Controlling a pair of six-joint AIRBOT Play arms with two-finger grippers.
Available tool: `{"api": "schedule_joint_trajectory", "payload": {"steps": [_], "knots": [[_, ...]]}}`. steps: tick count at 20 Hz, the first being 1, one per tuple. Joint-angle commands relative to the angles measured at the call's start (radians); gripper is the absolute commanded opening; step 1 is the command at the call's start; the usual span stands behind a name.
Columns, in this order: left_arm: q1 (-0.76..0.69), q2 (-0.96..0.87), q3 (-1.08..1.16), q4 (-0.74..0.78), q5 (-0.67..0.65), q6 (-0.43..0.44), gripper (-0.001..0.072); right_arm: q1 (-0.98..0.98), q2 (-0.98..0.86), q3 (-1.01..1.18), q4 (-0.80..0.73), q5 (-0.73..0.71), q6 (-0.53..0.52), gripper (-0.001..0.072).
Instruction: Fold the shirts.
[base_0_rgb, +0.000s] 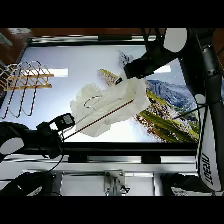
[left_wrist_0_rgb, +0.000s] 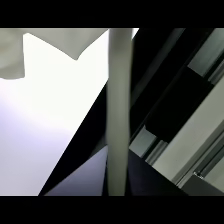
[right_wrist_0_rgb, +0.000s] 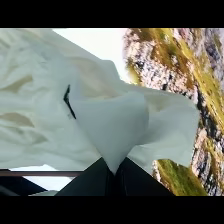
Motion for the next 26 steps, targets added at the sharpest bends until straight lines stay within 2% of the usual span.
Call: {"api": "schedule_joint_trajectory", "payload": {"steps": [1, 4, 8, 10, 15, 18, 21, 23, 25, 26], "knots": [[0.006, -0.060, 0.000, 0.006, 0.109, 0.064, 0.0047, 0.089, 0.031, 0.001, 0.045, -0.019, -0.039, 0.0074], [0.050, -0.055, 0.000, 0.007, 0.086, 0.035, 0.0047, 0.151, 0.039, 0.001, -0.082, -0.013, -0.038, 0.0075], [0.108, 0.052, 0.000, 0.006, -0.056, 0.006, 0.0046, 0.153, 0.057, 0.001, -0.296, -0.018, -0.037, 0.0075], [0.094, 0.109, 0.000, 0.006, -0.154, -0.018, 0.0046, 0.153, 0.050, 0.000, -0.307, -0.032, -0.037, 0.0075], [0.043, 0.185, 0.000, 0.008, -0.278, -0.115, 0.0046, 0.153, 0.030, 0.000, -0.307, -0.050, -0.034, 0.0075], [0.043, 0.201, -0.001, 0.071, -0.243, -0.139, 0.0046, 0.153, 0.030, 0.000, -0.283, -0.050, -0.033, 0.0075], [0.043, 0.138, -0.011, 0.036, -0.141, -0.137, 0.0046, 0.154, 0.030, 0.000, -0.192, -0.053, -0.035, 0.0075], [0.043, 0.065, -0.011, 0.021, -0.034, -0.151, 0.0045, 0.154, 0.031, 0.000, -0.145, -0.050, -0.034, 0.0074], [0.042, 0.005, -0.011, 0.021, 0.089, -0.202, 0.0046, 0.154, 0.038, 0.000, -0.134, -0.036, -0.033, 0.0075], [0.037, -0.019, -0.011, -0.003, 0.132, -0.189, 0.0046, 0.154, 0.043, 0.000, -0.133, -0.039, -0.033, 0.0074]]}}
